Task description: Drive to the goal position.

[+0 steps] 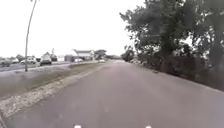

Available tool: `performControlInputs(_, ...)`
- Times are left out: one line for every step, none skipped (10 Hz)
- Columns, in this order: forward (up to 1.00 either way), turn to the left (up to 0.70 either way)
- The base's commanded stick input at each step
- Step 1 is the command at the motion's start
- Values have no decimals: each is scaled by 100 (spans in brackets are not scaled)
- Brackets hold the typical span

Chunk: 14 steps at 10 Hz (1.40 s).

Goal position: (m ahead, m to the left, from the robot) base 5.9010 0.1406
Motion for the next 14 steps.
performControlInputs(70, -7)
performControlInputs(70, -35)
performControlInputs(70, -35)
performControlInputs(70, -14)
performControlInputs(70, 0)
performControlInputs(70, 0)
performControlInputs(70, 0)
performControlInputs(70, 0)
performControlInputs(70, 0)
performControlInputs(70, 0)
performControlInputs(70, 0)
performControlInputs(70, 0)
performControlInputs(70, 0)
performControlInputs(70, 0)
